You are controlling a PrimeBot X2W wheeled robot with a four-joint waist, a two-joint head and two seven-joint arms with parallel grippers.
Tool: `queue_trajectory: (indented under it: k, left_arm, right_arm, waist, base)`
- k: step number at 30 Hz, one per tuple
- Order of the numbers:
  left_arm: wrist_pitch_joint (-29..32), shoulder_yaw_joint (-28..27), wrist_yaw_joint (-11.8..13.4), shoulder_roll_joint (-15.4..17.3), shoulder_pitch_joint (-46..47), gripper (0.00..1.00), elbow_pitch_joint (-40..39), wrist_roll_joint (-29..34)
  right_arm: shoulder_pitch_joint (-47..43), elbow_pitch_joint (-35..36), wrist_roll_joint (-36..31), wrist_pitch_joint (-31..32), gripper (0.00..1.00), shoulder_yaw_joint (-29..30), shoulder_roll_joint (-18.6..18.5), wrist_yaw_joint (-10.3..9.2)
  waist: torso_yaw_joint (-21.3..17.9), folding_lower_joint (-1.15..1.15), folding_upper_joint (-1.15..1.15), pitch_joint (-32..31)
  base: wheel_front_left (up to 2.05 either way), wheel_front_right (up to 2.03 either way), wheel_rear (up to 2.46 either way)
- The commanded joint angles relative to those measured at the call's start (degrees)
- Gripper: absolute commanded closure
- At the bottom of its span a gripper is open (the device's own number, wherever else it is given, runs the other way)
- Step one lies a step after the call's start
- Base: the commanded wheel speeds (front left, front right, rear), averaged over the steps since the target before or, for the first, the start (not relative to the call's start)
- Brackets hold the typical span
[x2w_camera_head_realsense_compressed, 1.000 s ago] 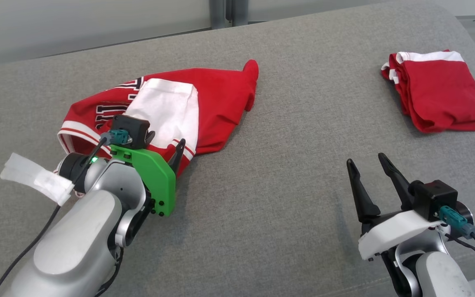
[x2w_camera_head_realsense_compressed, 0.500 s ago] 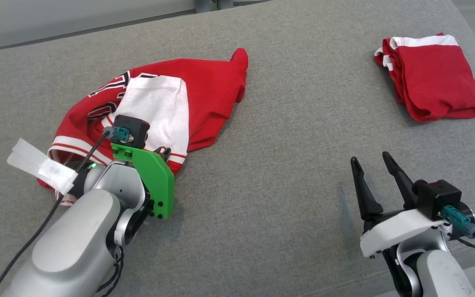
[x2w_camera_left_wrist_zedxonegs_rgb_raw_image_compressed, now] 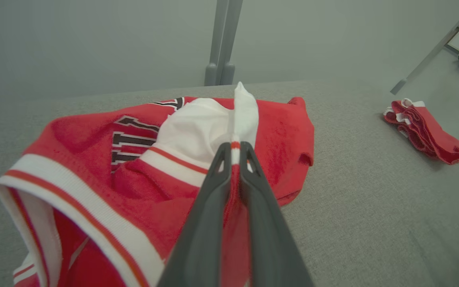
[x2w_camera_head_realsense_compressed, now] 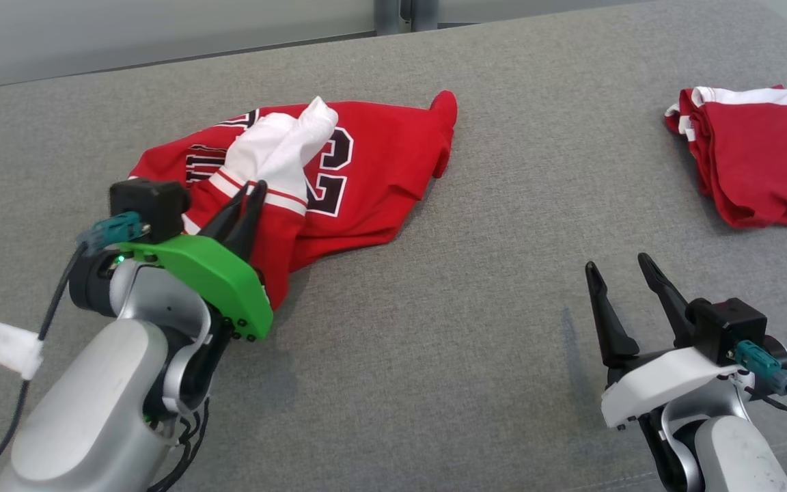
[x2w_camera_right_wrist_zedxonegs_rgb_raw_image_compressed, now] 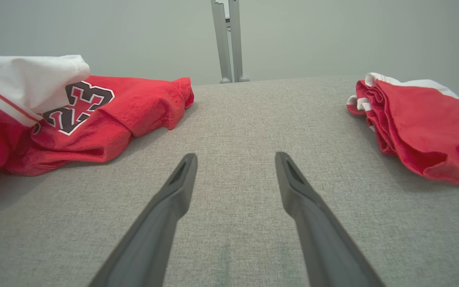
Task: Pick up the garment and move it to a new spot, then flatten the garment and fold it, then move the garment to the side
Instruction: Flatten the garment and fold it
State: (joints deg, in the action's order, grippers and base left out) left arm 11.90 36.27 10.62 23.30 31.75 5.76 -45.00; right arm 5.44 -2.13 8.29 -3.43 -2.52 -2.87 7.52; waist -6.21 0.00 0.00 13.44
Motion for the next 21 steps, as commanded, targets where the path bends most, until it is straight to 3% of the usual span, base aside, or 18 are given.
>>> queue_trajectory:
  k: [1,8,13,21]
  left_arm:
    - [-1.6,-1.6,0.99,1.36,-1.91,1.0,-2.15,-0.55]
    - [-4.23,-5.67,5.11,6.82,-10.22,1.0,-11.4,-0.87]
    - [-4.31,-8.72,9.44,13.33,-19.88,1.0,-17.57,-1.3]
    - [-8.57,-14.0,12.2,15.28,-25.5,1.0,-17.37,-3.01]
  right_arm:
    - [-0.66,0.26,-0.56,0.26,0.0,0.29,-0.04,-0.06]
    - [-1.63,1.27,-1.03,1.14,0.0,0.95,-0.04,-0.07]
    - [-2.36,2.52,-1.59,2.05,0.0,1.71,-0.04,-0.06]
    - [-2.58,3.04,-2.05,2.64,0.0,1.84,-0.05,-0.06]
  waist:
    - [1.6,0.0,0.0,-1.11]
    - [3.85,0.0,0.0,-2.14]
    - [5.26,0.0,0.0,-2.2]
    - [6.22,0.0,0.0,-2.46]
  base:
    - [0.0,0.0,0.0]
    - [0.0,0.0,0.0]
    - [0.0,0.0,0.0]
    - [0.0,0.0,0.0]
